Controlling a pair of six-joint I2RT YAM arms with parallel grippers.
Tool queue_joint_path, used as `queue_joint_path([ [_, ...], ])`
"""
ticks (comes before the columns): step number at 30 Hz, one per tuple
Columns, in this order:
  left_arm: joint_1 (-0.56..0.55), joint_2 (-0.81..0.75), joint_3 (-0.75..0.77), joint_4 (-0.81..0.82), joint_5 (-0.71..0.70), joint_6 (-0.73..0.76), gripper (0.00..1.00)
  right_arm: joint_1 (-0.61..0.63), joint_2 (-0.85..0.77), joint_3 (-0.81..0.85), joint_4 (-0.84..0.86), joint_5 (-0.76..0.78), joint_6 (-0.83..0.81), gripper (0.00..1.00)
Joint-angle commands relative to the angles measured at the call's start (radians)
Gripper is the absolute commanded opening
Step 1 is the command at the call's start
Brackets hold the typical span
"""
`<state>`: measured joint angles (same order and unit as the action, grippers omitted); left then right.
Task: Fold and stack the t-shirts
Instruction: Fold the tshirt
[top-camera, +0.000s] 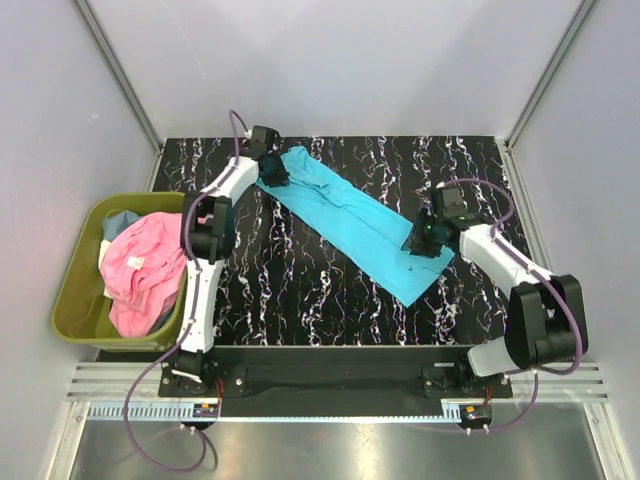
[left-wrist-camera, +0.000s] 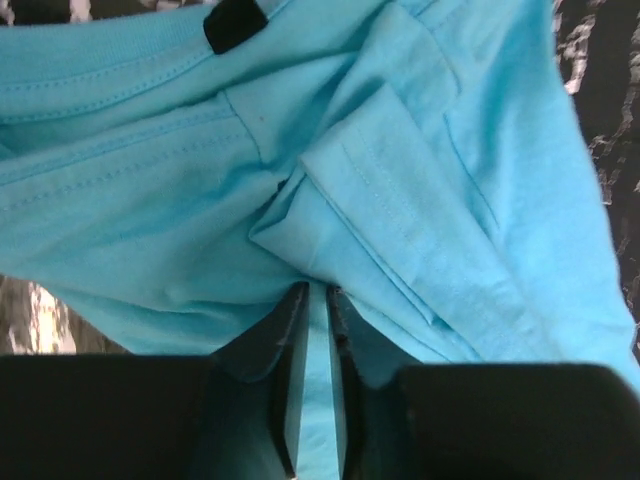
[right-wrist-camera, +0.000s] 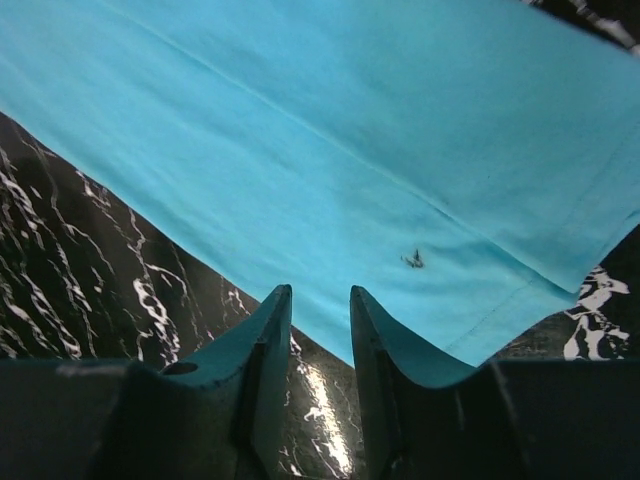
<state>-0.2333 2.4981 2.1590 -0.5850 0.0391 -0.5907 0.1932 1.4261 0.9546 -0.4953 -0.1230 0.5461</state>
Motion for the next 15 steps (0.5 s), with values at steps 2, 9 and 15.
queue_joint_path([
  [2, 0.000, -0.103, -0.086, 0.201, 0.206, 0.060, 0.28, 0.087, 0.060, -0.023, -0.029, 0.079, -0.015, 0.35],
  [9, -0.020, -0.432, -0.431, 0.270, 0.137, 0.091, 0.53, 0.207, 0.099, -0.115, 0.017, 0.118, 0.064, 0.32],
  [15, -0.064, -0.548, -0.467, 0.130, 0.016, 0.120, 0.55, 0.328, 0.092, -0.227, 0.119, 0.180, 0.139, 0.31],
])
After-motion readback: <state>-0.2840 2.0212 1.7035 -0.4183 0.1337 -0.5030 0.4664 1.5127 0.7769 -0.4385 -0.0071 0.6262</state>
